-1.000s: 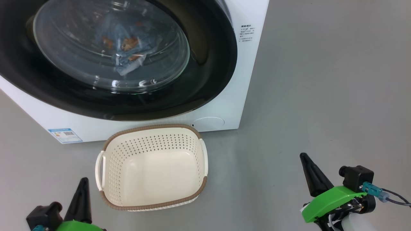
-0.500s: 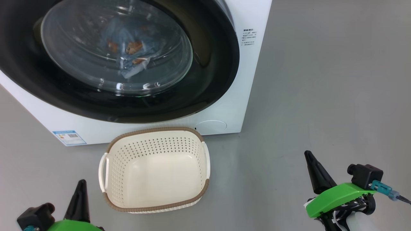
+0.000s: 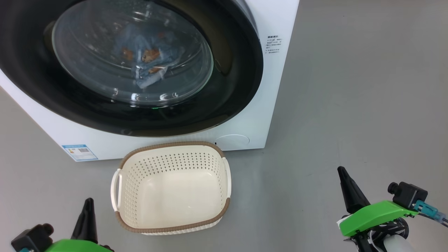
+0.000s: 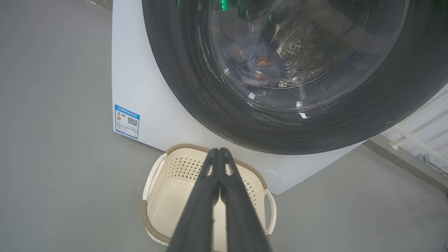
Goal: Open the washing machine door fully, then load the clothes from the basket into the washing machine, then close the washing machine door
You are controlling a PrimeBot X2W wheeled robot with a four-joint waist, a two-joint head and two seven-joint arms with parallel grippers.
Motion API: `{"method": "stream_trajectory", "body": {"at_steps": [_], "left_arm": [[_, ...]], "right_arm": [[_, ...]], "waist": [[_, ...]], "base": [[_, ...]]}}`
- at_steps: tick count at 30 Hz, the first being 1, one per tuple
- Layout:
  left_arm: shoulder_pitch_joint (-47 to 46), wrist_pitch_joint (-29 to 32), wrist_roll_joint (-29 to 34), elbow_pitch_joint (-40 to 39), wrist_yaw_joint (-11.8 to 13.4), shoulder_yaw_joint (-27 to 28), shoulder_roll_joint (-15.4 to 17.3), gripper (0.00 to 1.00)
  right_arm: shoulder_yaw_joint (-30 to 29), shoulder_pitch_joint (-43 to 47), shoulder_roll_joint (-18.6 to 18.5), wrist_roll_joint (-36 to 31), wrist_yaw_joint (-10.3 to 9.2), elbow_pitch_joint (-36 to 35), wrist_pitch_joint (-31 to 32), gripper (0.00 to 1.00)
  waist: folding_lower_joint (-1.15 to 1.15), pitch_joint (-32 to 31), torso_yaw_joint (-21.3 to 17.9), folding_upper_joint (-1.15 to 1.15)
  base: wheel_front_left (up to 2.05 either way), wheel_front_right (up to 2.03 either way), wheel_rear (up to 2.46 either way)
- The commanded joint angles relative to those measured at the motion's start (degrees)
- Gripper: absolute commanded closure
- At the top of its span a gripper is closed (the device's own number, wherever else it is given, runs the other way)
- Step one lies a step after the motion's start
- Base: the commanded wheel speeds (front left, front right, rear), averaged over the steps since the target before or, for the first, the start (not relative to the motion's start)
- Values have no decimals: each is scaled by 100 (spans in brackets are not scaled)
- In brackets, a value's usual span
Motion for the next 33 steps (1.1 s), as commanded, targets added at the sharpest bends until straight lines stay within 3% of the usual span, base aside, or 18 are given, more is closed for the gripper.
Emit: {"method": "stream_trajectory", "body": {"at_steps": [1, 33], "left_arm": [[-150, 34, -144, -117, -5, 108, 68, 100], [-209, 556, -1983, -166, -9, 255, -19, 100]], "right_arm": [[-38, -55, -19, 146, 2, -183, 43, 100], [-360, 145, 98, 1817, 4, -486, 553, 100]], "waist": [[-1, -10, 6, 0], [-1, -228, 123, 0]], "base": [[0, 0, 0], [0, 0, 0]]}}
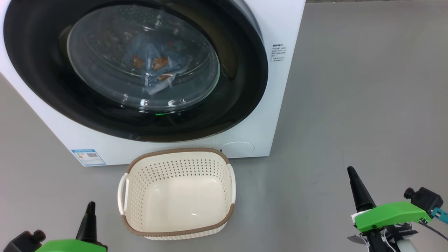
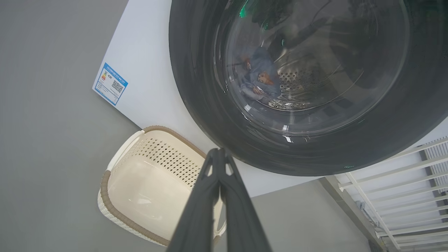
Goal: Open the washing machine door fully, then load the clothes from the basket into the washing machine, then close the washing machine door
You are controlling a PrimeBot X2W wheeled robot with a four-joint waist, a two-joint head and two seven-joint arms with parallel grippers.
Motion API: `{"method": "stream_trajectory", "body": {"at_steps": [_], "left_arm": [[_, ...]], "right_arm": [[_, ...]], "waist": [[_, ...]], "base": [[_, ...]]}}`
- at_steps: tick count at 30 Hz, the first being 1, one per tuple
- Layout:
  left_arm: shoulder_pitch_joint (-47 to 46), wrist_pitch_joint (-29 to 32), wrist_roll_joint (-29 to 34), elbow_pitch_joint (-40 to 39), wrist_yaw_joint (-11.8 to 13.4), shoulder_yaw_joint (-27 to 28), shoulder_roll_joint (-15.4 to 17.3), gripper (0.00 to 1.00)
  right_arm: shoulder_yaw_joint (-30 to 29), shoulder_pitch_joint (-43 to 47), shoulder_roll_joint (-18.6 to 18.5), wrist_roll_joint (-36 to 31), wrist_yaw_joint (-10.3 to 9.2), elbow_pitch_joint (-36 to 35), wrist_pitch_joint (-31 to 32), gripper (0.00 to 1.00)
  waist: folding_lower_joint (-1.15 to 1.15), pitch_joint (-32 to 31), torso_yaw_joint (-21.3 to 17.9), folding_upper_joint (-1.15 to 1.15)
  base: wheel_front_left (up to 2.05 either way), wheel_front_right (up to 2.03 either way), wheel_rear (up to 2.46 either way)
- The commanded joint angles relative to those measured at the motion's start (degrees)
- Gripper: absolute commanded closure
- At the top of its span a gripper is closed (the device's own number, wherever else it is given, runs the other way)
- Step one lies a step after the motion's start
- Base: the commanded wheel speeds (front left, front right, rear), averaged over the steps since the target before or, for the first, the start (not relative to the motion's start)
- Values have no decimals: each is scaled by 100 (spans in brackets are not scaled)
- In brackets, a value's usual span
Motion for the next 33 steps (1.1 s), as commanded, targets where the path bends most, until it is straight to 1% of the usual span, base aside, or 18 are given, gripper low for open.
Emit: {"method": "stream_trajectory", "body": {"at_steps": [1, 33], "left_arm": [[-204, 37, -152, -159, -10, 144, 65, 100], [-268, 578, -2046, -198, -14, 297, -26, 100]], "right_arm": [[1, 10, -15, 182, 5, -185, 36, 100], [-351, 215, 119, 1888, 7, -496, 578, 100]], "waist": [[-1, -12, 8, 0], [-1, -237, 128, 0]], "base": [[0, 0, 0], [0, 0, 0]]}}
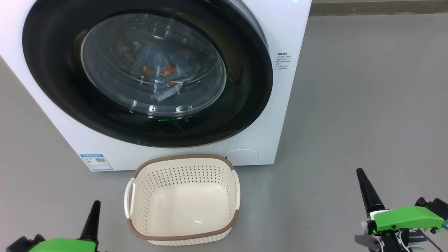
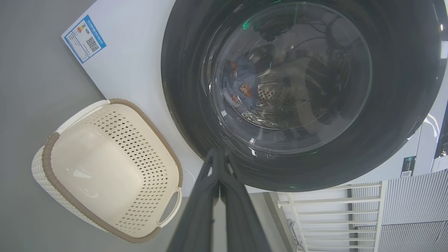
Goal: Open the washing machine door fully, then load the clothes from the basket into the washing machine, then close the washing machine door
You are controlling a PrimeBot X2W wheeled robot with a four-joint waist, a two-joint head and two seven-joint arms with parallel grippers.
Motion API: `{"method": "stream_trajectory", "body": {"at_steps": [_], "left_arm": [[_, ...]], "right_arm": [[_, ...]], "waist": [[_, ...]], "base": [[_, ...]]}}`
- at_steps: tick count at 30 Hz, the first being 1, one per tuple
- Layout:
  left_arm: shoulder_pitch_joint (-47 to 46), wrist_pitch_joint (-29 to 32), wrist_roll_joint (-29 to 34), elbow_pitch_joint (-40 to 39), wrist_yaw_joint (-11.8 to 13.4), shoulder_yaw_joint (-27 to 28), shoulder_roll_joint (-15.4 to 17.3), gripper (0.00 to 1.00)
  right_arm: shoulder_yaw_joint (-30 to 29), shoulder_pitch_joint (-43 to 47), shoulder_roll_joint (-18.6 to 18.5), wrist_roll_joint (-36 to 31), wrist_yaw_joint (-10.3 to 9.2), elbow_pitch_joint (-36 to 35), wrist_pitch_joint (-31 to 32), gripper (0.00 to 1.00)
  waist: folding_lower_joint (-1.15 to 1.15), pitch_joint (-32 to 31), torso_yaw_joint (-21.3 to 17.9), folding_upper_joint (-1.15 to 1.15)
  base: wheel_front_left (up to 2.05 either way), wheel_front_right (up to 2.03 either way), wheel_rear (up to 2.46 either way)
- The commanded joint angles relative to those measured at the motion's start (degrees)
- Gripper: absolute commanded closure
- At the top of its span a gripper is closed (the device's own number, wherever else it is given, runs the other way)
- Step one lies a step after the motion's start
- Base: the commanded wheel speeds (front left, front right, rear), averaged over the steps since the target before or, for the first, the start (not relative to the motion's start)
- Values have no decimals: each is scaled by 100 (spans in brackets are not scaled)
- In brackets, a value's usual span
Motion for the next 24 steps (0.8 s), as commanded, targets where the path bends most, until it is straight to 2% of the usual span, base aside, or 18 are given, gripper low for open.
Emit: {"method": "stream_trajectory", "body": {"at_steps": [1, 24], "left_arm": [[-216, 57, -207, -169, -14, 183, 64, 100], [-265, 464, -1628, -198, -17, 298, -5, 100]], "right_arm": [[35, 14, 5, 197, 7, -194, 64, 100], [-236, 166, 110, 1472, 9, -427, 476, 100]], "waist": [[0, -15, 9, 0], [0, -184, 99, 0]], "base": [[0, 0, 0], [0, 0, 0]]}}
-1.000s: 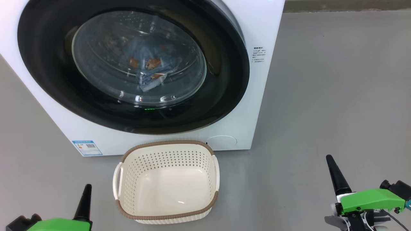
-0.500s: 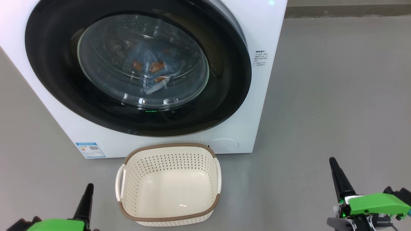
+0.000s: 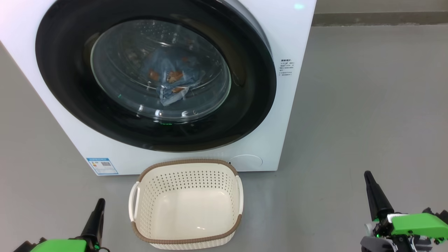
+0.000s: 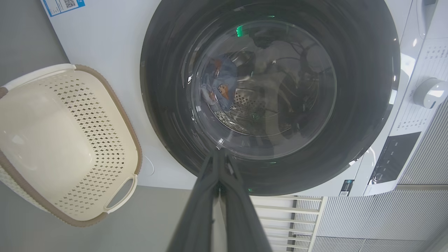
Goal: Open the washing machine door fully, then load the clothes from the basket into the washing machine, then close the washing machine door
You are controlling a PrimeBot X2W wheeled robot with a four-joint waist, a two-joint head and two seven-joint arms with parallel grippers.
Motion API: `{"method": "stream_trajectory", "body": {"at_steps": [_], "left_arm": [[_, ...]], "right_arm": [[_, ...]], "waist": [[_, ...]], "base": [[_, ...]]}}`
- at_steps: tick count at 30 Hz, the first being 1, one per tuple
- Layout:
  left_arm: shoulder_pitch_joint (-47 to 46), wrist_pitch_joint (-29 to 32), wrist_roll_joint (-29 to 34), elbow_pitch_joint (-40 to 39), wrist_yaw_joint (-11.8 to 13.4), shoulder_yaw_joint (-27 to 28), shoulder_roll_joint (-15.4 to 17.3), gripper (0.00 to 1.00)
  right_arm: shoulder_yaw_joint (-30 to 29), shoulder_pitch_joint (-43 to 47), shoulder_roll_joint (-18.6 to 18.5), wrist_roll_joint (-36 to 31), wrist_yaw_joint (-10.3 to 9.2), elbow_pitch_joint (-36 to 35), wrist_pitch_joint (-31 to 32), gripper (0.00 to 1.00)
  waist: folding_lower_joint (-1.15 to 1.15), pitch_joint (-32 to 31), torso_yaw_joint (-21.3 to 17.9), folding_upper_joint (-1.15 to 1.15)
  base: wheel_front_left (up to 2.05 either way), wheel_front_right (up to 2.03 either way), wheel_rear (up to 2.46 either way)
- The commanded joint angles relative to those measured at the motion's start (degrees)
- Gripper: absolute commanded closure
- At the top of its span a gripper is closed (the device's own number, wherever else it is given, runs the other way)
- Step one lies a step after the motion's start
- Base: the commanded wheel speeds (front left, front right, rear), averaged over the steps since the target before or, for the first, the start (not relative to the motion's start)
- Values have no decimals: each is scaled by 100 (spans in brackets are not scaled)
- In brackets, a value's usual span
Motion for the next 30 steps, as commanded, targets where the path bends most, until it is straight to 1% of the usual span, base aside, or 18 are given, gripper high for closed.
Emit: {"method": "stream_trajectory", "body": {"at_steps": [1, 3, 30], "left_arm": [[-248, 53, -178, -166, -17, 210, 68, 100], [-252, 84, -287, -168, -18, 219, 62, 100], [-251, 86, -285, -169, -18, 221, 61, 100]], "right_arm": [[77, -21, 7, 150, 9, -186, 67, 100], [56, -9, 15, 247, 9, -204, 99, 100], [36, -11, 29, 231, 9, -203, 115, 100]], "waist": [[0, -10, 7, 0], [0, -23, 14, 0], [0, -23, 14, 0]], "base": [[0, 0, 0], [0, 0, 0], [0, 0, 0]]}}
